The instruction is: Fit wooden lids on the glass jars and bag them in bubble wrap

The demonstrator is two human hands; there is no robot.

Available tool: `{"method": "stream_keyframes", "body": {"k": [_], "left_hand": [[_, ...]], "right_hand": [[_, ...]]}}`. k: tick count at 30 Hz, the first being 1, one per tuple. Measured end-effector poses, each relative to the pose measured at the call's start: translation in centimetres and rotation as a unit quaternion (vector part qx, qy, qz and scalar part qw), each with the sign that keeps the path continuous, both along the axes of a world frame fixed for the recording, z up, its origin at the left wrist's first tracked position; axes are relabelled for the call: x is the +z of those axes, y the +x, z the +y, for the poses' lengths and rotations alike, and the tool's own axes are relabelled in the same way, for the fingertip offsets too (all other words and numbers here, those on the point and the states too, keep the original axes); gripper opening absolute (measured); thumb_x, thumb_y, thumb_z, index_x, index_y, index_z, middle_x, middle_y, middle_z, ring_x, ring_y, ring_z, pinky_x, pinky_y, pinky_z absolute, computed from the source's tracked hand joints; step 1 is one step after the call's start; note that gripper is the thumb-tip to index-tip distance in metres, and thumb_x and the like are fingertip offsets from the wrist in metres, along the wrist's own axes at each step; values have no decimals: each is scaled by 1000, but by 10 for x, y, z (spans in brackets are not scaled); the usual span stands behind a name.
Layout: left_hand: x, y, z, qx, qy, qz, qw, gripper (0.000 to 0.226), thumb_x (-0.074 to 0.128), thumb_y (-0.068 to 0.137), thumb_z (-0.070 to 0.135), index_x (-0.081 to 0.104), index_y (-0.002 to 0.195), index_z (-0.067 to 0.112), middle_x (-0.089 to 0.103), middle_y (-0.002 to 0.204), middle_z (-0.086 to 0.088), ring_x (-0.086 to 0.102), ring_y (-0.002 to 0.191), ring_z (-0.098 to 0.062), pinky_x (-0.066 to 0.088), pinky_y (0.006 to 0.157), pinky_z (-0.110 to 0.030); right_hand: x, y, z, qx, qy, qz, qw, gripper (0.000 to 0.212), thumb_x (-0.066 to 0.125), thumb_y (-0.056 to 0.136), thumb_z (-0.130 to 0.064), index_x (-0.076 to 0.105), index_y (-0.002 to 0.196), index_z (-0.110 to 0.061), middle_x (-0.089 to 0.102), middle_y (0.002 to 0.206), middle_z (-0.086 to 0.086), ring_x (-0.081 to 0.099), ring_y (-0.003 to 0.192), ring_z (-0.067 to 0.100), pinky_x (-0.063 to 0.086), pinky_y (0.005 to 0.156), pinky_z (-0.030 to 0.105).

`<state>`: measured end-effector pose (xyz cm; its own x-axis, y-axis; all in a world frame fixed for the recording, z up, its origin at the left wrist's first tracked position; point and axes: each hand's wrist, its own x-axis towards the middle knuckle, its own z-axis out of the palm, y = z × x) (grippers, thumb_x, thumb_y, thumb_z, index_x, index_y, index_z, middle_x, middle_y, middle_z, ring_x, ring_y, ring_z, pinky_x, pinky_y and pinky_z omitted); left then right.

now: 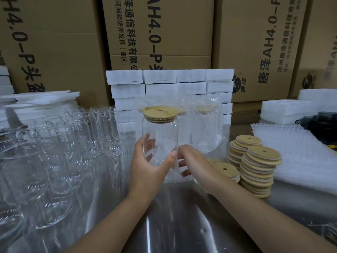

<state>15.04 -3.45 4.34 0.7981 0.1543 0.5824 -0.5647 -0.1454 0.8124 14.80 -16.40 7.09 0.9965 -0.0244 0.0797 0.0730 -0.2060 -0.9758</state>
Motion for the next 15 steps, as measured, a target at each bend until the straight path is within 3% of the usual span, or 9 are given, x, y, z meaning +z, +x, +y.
{"method": "stream_keyframes", "body": {"k": [3,5,6,8,10,13,15], "left_hand": [[-2,6,1,10,21,0,1000,81,85,71,26,42,140,24,53,124,16,49,118,9,40,96,-8],[-3,8,1,4,29,4,1000,81,84,72,19,42,142,19,52,130,10,49,121,3,38,98,-11],[-2,9,1,-1,29,5,1000,82,84,71,18,42,141,18,51,132,8,49,122,2,38,100,-13],[-1,8,2,-13,33,4,999,85,85,69,16,41,142,18,49,135,6,47,123,5,37,105,-15],[-1,7,1,-35,52,-3,998,92,88,66,13,38,143,19,46,137,7,43,126,9,35,109,-17],[0,4,0,-67,69,-16,995,98,88,60,22,35,142,28,43,139,10,40,130,8,35,111,-22],[2,0,-1,-71,78,-40,994,91,81,58,35,35,136,34,43,138,15,40,131,6,35,109,-18]], "right_hand": [[-2,1,3,11,20,-63,998,28,41,80,-43,63,93,-30,67,101,-7,62,93,11,50,66,24],[-3,-1,3,31,28,-82,996,26,39,89,-49,56,104,-37,65,109,-13,59,102,8,48,69,23],[-3,-2,2,40,21,-88,995,31,40,85,-57,51,109,-41,63,111,-16,58,102,5,49,70,23],[-4,-4,3,42,1,-98,994,56,51,71,-67,41,121,-44,59,115,-19,59,102,0,49,70,21],[-5,-4,3,23,-14,-109,994,76,69,67,-62,34,130,-41,57,116,-18,61,99,0,47,67,18],[-5,-1,0,-8,-23,-112,993,78,81,67,-48,36,129,-34,59,110,-15,63,91,1,49,65,19],[-5,0,-2,-23,-20,-117,993,73,83,66,-46,40,123,-32,59,108,-13,64,90,1,55,70,27]]}}
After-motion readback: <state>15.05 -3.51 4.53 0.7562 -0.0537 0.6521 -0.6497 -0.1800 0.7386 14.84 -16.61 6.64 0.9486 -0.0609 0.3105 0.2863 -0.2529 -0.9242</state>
